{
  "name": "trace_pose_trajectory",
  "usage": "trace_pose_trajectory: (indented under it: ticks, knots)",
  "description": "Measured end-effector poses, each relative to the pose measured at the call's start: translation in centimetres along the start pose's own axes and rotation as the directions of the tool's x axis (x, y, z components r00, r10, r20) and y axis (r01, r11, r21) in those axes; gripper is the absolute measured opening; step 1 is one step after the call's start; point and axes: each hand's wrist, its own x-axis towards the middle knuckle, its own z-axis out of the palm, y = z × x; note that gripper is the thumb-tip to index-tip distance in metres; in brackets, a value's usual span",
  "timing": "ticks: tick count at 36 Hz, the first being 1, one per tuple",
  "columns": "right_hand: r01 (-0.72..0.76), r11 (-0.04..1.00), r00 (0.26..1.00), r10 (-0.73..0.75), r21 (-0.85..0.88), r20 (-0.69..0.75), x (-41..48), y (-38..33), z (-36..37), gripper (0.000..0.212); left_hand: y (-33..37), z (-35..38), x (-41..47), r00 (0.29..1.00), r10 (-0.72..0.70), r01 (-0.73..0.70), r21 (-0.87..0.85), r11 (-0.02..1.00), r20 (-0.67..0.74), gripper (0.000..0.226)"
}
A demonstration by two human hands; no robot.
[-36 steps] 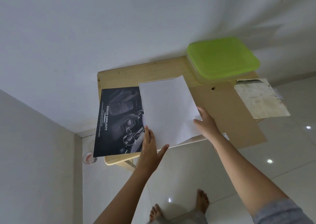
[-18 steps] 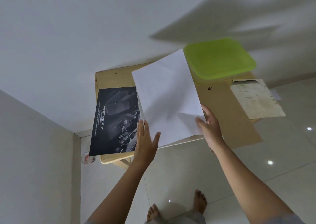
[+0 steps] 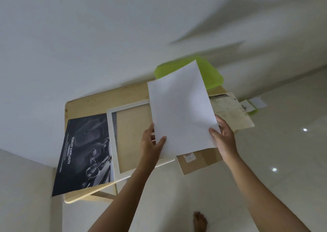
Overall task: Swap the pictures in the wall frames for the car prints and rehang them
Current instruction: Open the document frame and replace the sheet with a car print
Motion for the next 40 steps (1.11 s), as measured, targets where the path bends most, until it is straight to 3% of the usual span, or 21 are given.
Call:
trace_pose_trajectory:
  ticks: [7, 15, 25, 30, 33, 36, 40]
  knots:
    - [-0.152, 0.959, 0.983, 0.123, -0.239, -0.134, 3.2, 1.8, -10.3, 0.042, 1.4, 11.2, -0.7, 0.988, -0.07, 0.074, -0.023, 0.997, 0.134, 0.066]
    - [-0.226, 0.884, 0.974, 0.2, -0.408, -0.107, 8.0, 3.3, -17.5, 0.039, 1.9, 20.2, -0.2, 0.972, -0.172, 0.168, 0.039, 0.985, 0.159, 0.06]
    - [-0.231, 0.757, 0.972, 0.213, -0.611, -0.103, 14.6, 5.6, -22.1, 0.04, 2.4, 25.9, 1.2, 0.952, -0.248, 0.227, 0.128, 0.965, 0.179, 0.052]
    - [-0.218, 0.678, 0.973, 0.204, -0.702, -0.106, 16.8, 6.2, -22.4, 0.046, 2.6, 26.9, 2.5, 0.978, -0.165, 0.117, 0.318, 0.941, 0.128, 0.056]
    - [-0.124, 0.561, 0.99, 0.127, -0.818, -0.063, 17.2, 6.1, -21.9, 0.044, 2.5, 26.9, 3.9, 0.991, -0.068, 0.012, 0.421, 0.907, 0.119, 0.054]
    - [-0.029, 0.537, 0.995, 0.097, -0.843, 0.028, 17.4, 6.1, -20.6, 0.039, 2.6, 27.0, 5.4, 0.979, 0.034, -0.138, 0.539, 0.831, 0.199, 0.056]
    - [0.176, 0.544, 0.964, 0.075, -0.821, 0.257, 17.4, 7.0, -18.5, 0.048, 2.7, 27.5, 6.8, 0.905, 0.104, -0.381, 0.678, 0.629, 0.413, 0.062]
